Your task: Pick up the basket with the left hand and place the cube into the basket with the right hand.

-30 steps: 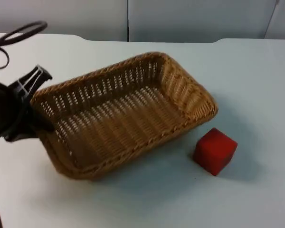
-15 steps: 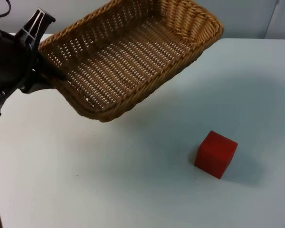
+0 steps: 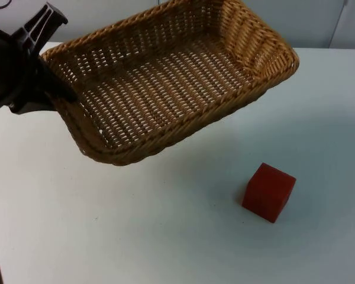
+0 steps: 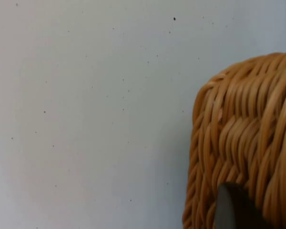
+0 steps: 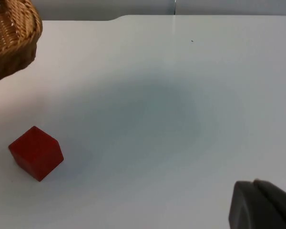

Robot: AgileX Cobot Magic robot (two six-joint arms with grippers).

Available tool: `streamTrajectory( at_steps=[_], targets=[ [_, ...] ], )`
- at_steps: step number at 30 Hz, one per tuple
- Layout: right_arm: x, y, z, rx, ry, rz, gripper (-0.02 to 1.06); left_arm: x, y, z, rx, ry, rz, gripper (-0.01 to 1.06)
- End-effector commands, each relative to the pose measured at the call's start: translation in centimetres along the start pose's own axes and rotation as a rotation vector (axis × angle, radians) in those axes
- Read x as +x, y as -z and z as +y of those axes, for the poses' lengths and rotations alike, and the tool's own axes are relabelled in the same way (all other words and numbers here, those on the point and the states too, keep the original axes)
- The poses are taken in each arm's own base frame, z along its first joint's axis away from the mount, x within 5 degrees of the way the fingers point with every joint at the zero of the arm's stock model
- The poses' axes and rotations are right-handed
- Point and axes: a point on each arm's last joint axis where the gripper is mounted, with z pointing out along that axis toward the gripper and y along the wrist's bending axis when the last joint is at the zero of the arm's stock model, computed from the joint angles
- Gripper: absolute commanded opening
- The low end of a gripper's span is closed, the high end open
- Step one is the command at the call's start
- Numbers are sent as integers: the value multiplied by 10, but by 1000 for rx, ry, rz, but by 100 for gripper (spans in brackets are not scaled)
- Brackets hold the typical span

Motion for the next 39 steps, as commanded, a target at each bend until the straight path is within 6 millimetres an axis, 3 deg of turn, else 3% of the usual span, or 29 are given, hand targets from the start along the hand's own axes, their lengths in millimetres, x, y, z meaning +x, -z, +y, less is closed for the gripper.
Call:
streamTrajectory(
  at_steps=[1, 39],
  targets=[
    [0, -1, -1, 7, 2, -6, 0, 2, 9, -6, 18, -37, 18, 0],
    [0, -1, -1, 9, 3, -6, 0, 4, 10, -8, 28, -38, 39, 0]
  ],
)
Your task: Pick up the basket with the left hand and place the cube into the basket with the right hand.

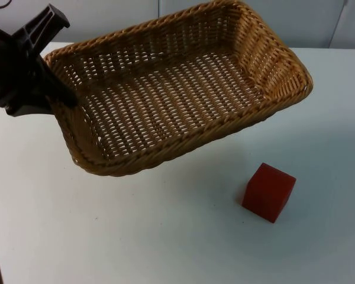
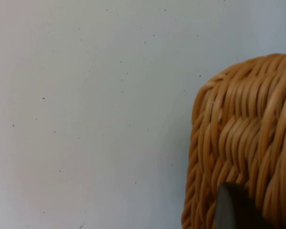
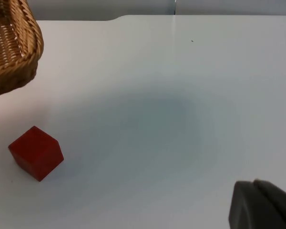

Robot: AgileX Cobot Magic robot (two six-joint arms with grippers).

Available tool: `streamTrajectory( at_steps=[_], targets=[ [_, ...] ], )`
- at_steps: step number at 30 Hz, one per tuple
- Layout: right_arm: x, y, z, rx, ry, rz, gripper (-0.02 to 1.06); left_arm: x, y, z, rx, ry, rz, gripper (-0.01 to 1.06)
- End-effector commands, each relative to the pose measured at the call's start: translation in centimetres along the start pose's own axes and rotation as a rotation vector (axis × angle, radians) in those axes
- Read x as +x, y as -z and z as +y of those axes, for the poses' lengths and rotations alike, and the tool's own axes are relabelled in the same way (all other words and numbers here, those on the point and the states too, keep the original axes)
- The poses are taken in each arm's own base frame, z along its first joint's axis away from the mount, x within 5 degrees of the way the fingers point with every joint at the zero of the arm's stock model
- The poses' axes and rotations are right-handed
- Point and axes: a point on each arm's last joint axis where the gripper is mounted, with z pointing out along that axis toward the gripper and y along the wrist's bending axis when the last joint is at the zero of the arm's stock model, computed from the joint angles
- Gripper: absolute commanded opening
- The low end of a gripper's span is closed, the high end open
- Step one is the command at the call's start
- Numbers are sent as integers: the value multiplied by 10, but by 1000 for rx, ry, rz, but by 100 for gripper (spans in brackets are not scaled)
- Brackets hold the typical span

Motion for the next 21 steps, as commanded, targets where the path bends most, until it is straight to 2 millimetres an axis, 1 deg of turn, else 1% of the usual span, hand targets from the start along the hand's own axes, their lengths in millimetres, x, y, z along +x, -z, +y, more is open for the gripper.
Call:
streamTrajectory(
  at_steps=[1, 3, 5, 6, 7, 8, 9, 10, 11, 12, 13, 15, 16, 17, 18, 20, 21],
  targets=[
    [0, -1, -1, 9, 3, -6, 0, -1, 5, -5, 30, 17, -5, 0],
    [-3, 1, -3, 35, 18, -35, 0, -1, 5, -5, 29, 17, -6, 0],
    [-19, -4, -3, 35, 52, -76, 0, -1, 5, -5, 29, 17, -6, 0],
    [-19, -4, -3, 35, 52, -76, 0, -1, 5, -5, 29, 17, -6, 0],
    [-31, -9, -2, 25, 58, -131, 0, -1, 5, -5, 29, 17, -6, 0],
    [-42, -16, -1, 11, 68, -166, 0, -1, 5, -5, 29, 17, -6, 0],
    [-55, -32, 1, -14, 92, -160, 3, -1, 5, -5, 29, 17, -6, 0],
    [-62, -43, 3, -29, 98, -145, 6, -1, 5, -5, 29, 17, -6, 0],
    [-62, -43, 3, -29, 98, -145, 6, -1, 5, -5, 29, 17, -6, 0],
    [-66, -58, 4, -45, 114, -95, 12, -1, 5, -5, 29, 17, -6, 0],
    [-69, -74, 6, -61, 125, -32, 20, -1, 5, -5, 29, 17, -6, 0],
    [-72, -101, 11, -121, 108, 75, 42, -1, 5, -5, 29, 17, -8, 0],
    [-72, -116, 16, -161, 111, 136, 58, -1, 5, -5, 29, 17, -8, 0],
    [-72, -116, 16, -161, 111, 136, 58, -1, 5, -5, 29, 17, -8, 0],
    [-72, -131, 21, -200, 121, 184, 76, -1, 5, -5, 29, 17, -8, 0],
    [-71, -156, 31, -280, 187, 270, 105, -1, 5, -5, 29, 17, -8, 0],
    [-69, -169, 39, -326, 225, 315, 105, -1, 5, -5, 29, 17, -8, 0]
  ],
)
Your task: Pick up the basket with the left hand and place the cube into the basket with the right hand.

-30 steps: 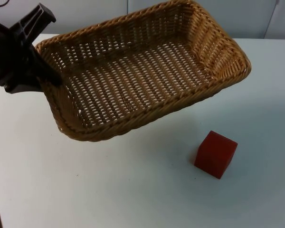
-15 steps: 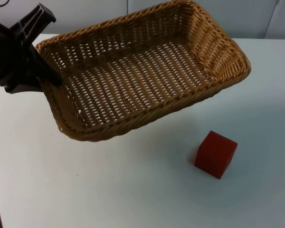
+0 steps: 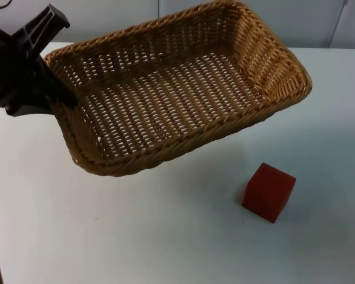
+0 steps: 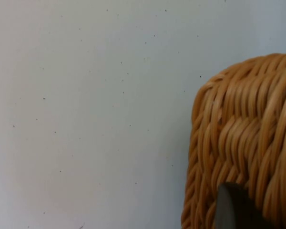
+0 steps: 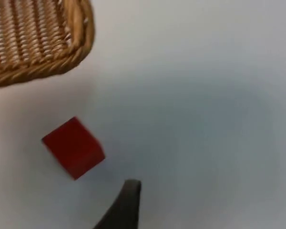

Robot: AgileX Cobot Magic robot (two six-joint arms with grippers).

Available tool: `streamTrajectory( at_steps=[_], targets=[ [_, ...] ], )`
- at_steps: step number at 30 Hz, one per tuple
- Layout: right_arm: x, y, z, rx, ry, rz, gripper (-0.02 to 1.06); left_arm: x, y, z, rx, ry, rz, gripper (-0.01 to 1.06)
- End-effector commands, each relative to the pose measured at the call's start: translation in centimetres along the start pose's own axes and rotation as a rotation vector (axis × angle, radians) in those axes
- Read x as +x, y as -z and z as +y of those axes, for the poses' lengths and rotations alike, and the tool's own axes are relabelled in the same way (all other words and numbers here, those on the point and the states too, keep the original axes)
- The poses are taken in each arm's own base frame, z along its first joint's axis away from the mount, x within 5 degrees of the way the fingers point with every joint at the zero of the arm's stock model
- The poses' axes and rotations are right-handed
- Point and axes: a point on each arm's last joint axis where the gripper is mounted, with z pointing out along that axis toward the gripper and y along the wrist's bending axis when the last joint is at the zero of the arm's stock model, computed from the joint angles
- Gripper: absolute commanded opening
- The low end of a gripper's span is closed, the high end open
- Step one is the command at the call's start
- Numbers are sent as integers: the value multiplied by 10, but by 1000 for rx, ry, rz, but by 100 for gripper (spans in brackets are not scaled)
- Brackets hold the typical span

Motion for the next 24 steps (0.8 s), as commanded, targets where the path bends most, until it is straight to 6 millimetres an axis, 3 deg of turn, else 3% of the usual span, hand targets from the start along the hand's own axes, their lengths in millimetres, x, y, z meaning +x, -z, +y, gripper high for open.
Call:
streamTrajectory(
  at_steps=[1, 5, 6, 10, 15, 19, 24],
  targets=[
    [-8, -19, 5, -62, 59, 34, 105, -1, 5, -5, 29, 17, -8, 0],
    [-16, -76, 23, -161, 193, 183, 105, -1, 5, -5, 29, 17, -8, 0],
    [-16, -76, 23, -161, 193, 183, 105, -1, 5, -5, 29, 17, -8, 0],
    [-16, -128, 45, -186, 317, 244, 105, -1, 5, -5, 29, 17, -8, 0],
    [-9, -157, 63, -199, 439, 230, 105, -1, 5, -5, 29, 17, -8, 0],
    [-6, -171, 78, -212, 566, 178, 105, -1, 5, -5, 29, 17, -8, 0],
    [-9, -180, 83, -183, 581, 99, 105, -1, 5, -5, 28, 17, -11, 0]
  ],
)
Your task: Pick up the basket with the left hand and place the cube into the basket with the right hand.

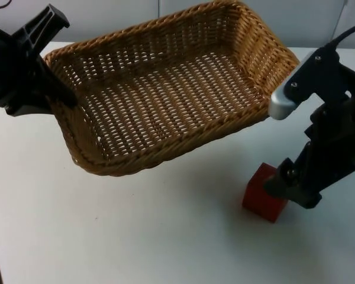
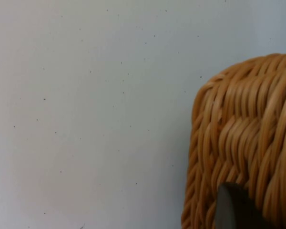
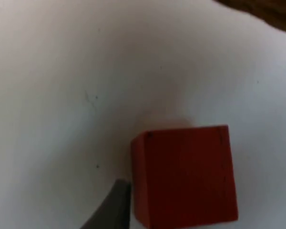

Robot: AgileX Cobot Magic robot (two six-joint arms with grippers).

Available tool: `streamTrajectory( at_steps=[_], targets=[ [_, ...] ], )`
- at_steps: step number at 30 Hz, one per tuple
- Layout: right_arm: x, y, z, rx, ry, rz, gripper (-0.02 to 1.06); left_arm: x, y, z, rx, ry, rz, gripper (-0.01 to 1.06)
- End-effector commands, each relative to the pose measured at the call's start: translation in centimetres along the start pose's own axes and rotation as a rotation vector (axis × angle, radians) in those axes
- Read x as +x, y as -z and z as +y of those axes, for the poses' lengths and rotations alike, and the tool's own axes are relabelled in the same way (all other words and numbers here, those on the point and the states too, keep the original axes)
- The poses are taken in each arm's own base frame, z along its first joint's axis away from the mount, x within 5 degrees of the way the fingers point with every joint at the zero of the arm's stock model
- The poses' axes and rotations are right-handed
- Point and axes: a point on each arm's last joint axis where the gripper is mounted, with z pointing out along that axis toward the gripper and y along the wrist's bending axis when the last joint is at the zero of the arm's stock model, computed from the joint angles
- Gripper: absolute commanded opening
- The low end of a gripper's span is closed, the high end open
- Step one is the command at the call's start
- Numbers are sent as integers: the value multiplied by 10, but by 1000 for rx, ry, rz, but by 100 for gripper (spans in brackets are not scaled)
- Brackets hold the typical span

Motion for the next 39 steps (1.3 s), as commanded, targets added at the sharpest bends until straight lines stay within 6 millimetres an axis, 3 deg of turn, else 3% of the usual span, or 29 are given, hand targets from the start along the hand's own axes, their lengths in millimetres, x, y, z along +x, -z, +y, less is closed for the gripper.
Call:
streamTrajectory(
  at_steps=[1, 21, 22, 23, 24, 25, 27, 31, 34, 35, 38, 39],
  targets=[
    [-7, -2, -3, 39, 17, -52, 105, -1, 5, -5, 28, 17, -11, 0],
    [13, -49, 6, 32, -28, 19, 103, -2, 5, -5, 24, 17, -20, 0],
    [14, -51, 7, 29, -30, 27, 100, -2, 5, -5, 23, 17, -23, 0],
    [16, -53, 7, 25, -30, 35, 90, -2, 5, -5, 23, 17, -23, 0],
    [17, -54, 8, 21, -30, 40, 72, -2, 5, -5, 23, 17, -23, 0],
    [17, -54, 8, 21, -30, 40, 72, -2, 5, -5, 23, 17, -23, 0],
    [16, -52, 7, 24, -40, 35, 0, -2, 5, -5, 23, 17, -23, 0],
    [6, -40, 7, 30, -69, -4, 0, -2, 5, -5, 23, 17, -23, 0],
    [-10, -15, 13, 9, -90, -53, 0, -3, 5, -5, 22, 17, -24, 0],
    [-10, -15, 13, 9, -90, -53, 0, -3, 5, -5, 22, 17, -24, 0],
    [-25, 23, 28, -62, -102, -85, 0, -3, 5, -5, 22, 17, -26, 0],
    [-25, 23, 28, -62, -102, -85, 0, -3, 5, -5, 22, 17, -26, 0]
  ],
)
